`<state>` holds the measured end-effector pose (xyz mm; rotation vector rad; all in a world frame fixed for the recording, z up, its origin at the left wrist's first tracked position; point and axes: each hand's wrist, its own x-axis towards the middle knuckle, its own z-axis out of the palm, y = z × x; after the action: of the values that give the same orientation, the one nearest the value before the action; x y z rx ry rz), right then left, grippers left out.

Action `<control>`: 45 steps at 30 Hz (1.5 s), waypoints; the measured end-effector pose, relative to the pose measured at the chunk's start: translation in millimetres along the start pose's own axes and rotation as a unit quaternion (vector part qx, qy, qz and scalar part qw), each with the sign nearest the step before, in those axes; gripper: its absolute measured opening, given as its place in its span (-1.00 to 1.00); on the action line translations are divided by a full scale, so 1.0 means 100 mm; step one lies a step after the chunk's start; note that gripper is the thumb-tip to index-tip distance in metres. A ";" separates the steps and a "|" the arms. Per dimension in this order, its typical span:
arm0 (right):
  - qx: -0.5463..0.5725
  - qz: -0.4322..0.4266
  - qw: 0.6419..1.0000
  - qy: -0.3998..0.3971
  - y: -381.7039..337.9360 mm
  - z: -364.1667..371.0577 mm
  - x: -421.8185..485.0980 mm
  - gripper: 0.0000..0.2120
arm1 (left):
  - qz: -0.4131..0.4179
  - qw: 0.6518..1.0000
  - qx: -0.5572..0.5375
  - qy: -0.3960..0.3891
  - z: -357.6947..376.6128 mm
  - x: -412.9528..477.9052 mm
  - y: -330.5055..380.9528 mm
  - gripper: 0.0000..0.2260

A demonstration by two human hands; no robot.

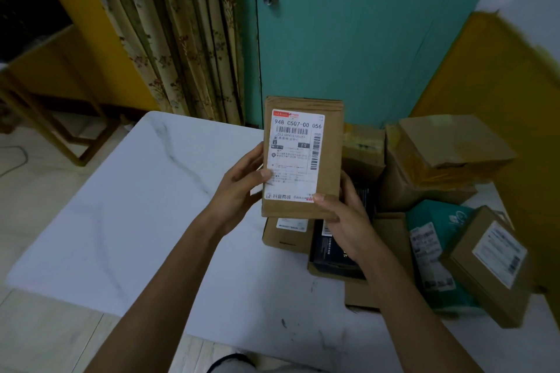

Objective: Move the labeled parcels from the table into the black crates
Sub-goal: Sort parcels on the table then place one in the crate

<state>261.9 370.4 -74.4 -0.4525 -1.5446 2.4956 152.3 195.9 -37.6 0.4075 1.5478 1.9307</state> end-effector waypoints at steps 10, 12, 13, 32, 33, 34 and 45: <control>-0.005 -0.010 1.000 0.008 -0.02 0.06 0.00 -0.26 | -0.004 1.000 0.013 0.024 -0.01 -0.04 -0.01 -0.40; 0.000 -0.013 1.000 0.013 -0.03 0.05 -0.01 -0.26 | -0.005 1.000 0.018 0.022 0.02 -0.05 -0.02 -0.38; 0.003 -0.015 1.000 0.015 -0.05 0.04 -0.01 -0.25 | -0.007 1.000 0.022 0.021 0.03 -0.06 -0.01 -0.37; 0.004 0.039 0.998 -0.039 -0.02 0.32 0.06 -0.45 | 0.024 0.992 0.013 0.122 -0.17 -0.40 -0.09 -0.56; 0.003 0.040 0.998 -0.044 0.00 0.37 0.06 -0.46 | 0.024 0.991 0.011 0.131 -0.20 -0.44 -0.07 -0.55; 0.004 0.041 0.998 -0.048 0.02 0.43 0.07 -0.46 | 0.025 0.990 0.008 0.141 -0.24 -0.49 -0.06 -0.54; 0.004 0.099 0.984 -0.152 0.85 2.20 -0.07 -0.41 | 0.061 0.962 -0.016 0.265 -1.69 -1.83 0.15 -0.40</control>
<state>194.3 144.8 -57.5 -0.2413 -1.6658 2.8312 186.7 -50.8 -42.2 -0.0423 1.8481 2.2818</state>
